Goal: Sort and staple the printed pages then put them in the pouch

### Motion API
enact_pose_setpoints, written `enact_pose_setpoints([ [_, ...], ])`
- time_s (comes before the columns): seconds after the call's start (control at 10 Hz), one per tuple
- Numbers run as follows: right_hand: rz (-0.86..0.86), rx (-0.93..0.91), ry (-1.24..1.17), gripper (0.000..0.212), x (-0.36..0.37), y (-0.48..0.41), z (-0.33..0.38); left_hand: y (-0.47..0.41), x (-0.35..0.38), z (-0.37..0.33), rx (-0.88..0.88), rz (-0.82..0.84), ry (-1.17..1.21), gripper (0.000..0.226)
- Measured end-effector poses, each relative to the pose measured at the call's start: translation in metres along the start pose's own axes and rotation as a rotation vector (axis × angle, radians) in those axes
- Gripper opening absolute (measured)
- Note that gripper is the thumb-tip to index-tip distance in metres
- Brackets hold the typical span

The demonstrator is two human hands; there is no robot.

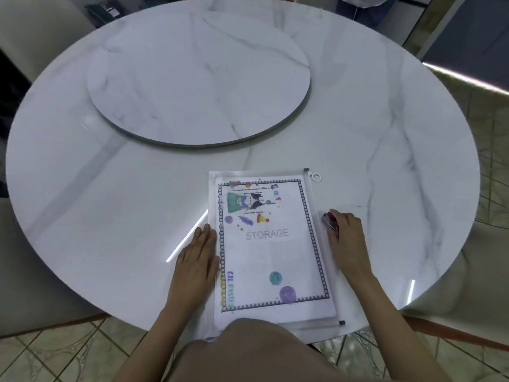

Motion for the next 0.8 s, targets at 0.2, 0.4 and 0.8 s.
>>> enact_pose_setpoints([
  [0.2, -0.043, -0.163, -0.193, 0.036, 0.008, 0.009, 0.053, -0.001, 0.001, 0.0, 0.037, 0.01, -0.003, 0.066],
  [0.4, 0.062, -0.29, -0.18, 0.031, 0.044, 0.034, 0.08, 0.0, 0.004, 0.002, 0.031, -0.017, -0.013, 0.07],
  [0.8, 0.102, -0.047, -0.491, 0.049, 0.007, 0.002, 0.106, 0.002, 0.002, 0.004, 0.084, -0.078, 0.193, 0.063],
])
Point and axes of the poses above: each hand's wrist, its own y-axis away from the middle knuckle, its own x-axis out of the palm, z = x × y, the point moved 1 cm from there along -y, towards the middle knuckle, and after that the axes turned 7 degrees about -z, right-handed, at the moved point
